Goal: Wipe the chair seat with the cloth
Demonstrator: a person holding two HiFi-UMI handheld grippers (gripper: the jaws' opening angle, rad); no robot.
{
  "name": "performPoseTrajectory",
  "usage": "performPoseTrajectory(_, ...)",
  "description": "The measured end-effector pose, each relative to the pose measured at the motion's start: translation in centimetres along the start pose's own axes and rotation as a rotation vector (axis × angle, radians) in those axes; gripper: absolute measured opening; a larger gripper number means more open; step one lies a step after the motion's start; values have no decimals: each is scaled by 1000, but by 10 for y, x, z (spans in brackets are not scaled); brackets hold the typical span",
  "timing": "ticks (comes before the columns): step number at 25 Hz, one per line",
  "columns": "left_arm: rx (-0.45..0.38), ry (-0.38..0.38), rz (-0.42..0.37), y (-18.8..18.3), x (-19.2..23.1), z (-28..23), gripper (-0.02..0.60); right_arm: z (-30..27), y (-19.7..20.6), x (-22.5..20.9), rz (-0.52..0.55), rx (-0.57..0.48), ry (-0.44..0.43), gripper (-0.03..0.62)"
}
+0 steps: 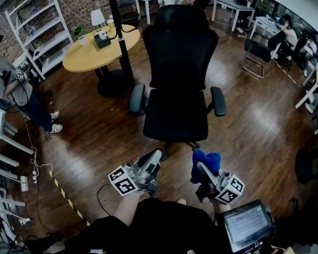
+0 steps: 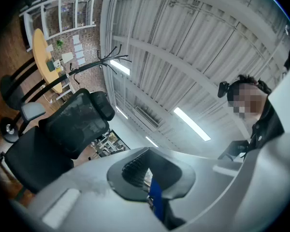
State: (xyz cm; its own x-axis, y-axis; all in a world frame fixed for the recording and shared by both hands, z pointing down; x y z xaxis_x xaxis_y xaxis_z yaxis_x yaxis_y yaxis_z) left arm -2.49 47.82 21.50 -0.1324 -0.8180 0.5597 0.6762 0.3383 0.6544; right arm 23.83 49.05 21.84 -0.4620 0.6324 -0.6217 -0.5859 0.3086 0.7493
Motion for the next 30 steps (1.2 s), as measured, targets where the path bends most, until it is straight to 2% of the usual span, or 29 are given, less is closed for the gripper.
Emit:
performPoseTrajectory(4, 10, -14, -26, -3, 18, -18, -7, -19, -13, -25, 14, 5, 5, 49)
performPoseTrajectory(7, 11, -15, -42, -15, 46, -26, -6, -53, -12, -48, 24, 14, 7, 49)
performPoseTrajectory(15, -34, -3, -28, -77, 169, -27, -6, -191, -14, -109, 71, 49, 12, 49)
performPoseTrajectory(20, -40, -5, 14, -135, 253, -37, -6, -288, -14, -153, 90, 74, 89, 49)
performPoseTrajectory(23, -30, -32, 46, -150, 283, -47, -6, -322, -12, -179, 89, 98, 148, 49)
performPoseTrajectory(26, -34, -83, 77, -150, 310, -61, -6, -352, -8, -218, 87, 144, 198, 49)
performPoseTrajectory(30, -84, -184, 106, -151, 345, -63, -6, -410, 19, -282, 110, 269, 245, 49)
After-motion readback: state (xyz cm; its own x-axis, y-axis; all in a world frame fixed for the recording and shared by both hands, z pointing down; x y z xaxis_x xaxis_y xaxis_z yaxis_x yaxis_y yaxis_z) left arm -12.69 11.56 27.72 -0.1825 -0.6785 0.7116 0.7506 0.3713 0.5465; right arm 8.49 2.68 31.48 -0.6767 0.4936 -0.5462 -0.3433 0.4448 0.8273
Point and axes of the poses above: the fingertips, and each gripper's own axes: z backward along the fingers, x to its left, y out of its underside, the point moved 8 cm from there along z, backward along the fingers, and after that the axes turned 14 degrees about y, right-handed, at the moved point
